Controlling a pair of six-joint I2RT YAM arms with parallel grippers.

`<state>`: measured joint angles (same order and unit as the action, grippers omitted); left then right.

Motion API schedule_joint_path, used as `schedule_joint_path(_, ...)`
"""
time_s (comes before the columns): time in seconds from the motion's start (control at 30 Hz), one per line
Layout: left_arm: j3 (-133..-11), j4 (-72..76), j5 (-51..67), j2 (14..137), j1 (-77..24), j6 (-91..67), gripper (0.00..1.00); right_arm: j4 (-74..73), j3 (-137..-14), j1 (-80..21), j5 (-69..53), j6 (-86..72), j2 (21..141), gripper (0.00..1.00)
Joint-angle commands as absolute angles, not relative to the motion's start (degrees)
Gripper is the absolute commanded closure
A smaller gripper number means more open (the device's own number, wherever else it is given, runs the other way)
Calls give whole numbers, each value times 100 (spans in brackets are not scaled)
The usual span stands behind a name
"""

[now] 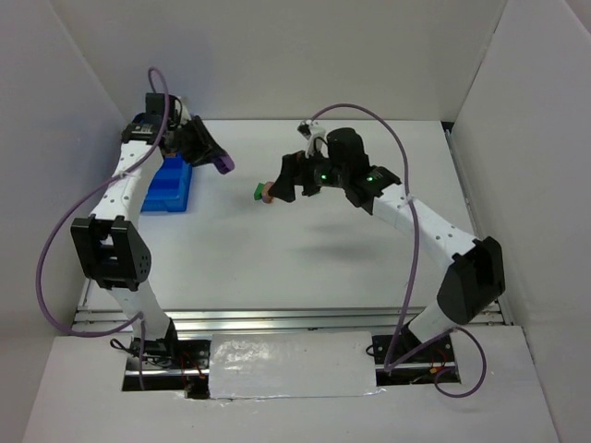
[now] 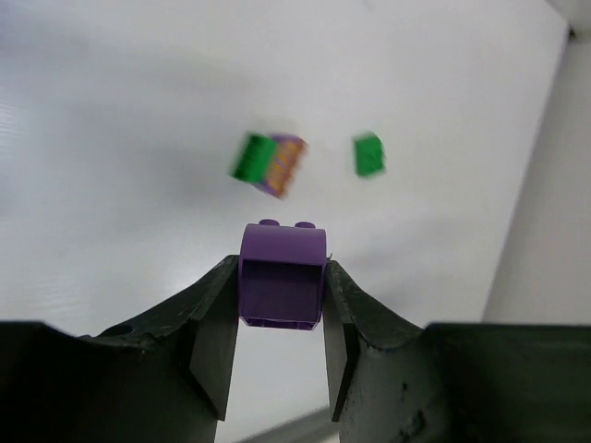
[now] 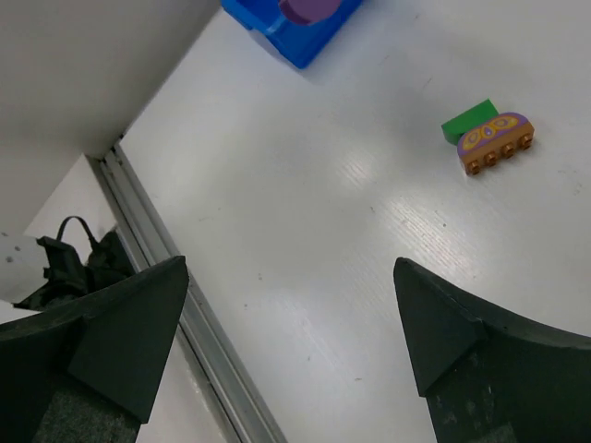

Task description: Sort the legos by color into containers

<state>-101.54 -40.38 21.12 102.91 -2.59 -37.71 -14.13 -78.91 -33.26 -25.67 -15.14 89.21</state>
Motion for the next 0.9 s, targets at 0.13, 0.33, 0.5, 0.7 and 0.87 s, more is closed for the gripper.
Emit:
schedule_joint_path(0.13,-10099,-4087,-496,10117,667,-3841,100,-1520,-7647,-3155,-2830,-1398,8095,0)
schedule_joint_path(0.33,-9739,-3718,-2495,10177,782,-3815,100,-1354,-7269,-3129,-2786,-1450,7787,0)
schedule_joint_path(0.5,-9423,-3104,-2664,10345,931,-3657,100,-1327,-7295,-3138,-2883,-1485,7761,0)
schedule_joint_path(0.7,-9184,-2312,-2144,10467,1230,-3621,100,-1231,-7111,-3129,-3015,-1538,7682,0)
schedule_joint_path(0.87,-9001,-1655,-1970,10626,1257,-3595,100,-1213,-7084,-3129,-3023,-1512,7638,0)
